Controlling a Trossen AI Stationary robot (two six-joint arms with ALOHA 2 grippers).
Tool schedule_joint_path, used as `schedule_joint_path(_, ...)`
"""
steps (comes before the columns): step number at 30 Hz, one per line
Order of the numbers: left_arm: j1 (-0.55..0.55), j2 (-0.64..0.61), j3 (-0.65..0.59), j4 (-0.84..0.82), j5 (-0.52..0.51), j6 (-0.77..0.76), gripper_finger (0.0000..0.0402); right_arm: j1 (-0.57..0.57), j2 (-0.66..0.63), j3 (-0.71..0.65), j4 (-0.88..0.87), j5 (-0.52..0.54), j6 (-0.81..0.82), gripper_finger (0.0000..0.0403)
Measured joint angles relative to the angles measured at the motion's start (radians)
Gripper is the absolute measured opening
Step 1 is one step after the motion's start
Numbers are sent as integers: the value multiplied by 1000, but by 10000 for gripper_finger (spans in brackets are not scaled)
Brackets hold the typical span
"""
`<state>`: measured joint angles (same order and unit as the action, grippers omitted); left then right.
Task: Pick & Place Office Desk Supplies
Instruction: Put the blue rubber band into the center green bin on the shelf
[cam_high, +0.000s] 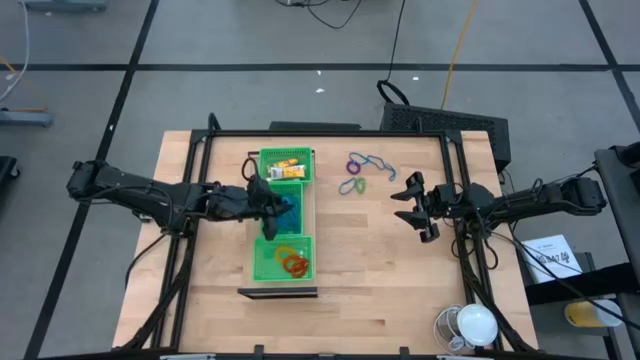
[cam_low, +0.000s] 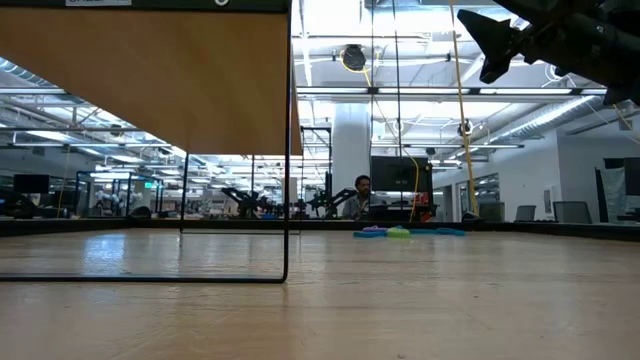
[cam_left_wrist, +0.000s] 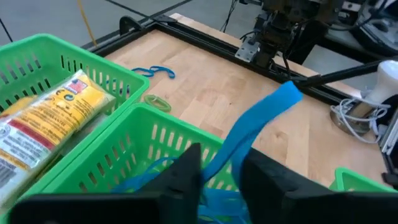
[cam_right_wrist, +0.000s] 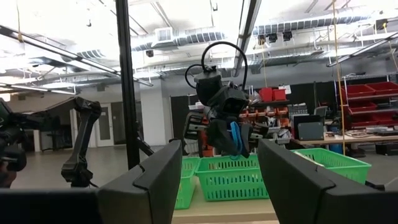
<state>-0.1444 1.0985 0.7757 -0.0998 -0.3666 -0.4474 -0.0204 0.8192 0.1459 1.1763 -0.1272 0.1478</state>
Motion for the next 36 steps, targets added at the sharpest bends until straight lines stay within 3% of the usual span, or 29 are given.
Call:
schedule_joint_path(7, 0, 0, 0, -1, 0, -9, 225, 0, 0, 0, 0, 0, 0, 201)
schedule_joint_path(11, 0, 0, 0, -1, 0, 4, 272, 0, 0, 0, 0, 0, 0, 201)
schedule_joint_path(17, 0, 0, 0, -1, 0, 4, 310, 0, 0, 0, 0, 0, 1, 201)
schedule_joint_path(24, 0, -16, 0, 15, 6, 9, 323, 0, 0, 0, 0, 5, 1, 201)
schedule_joint_path(31, -20, -208, 2, 14, 21, 183, 324, 0, 0, 1, -61, 201, 3, 201)
schedule_joint_path(36, -49, -282, -2, 16, 1, 276, 324, -16, 0, 13, -329, 499, 46, 195)
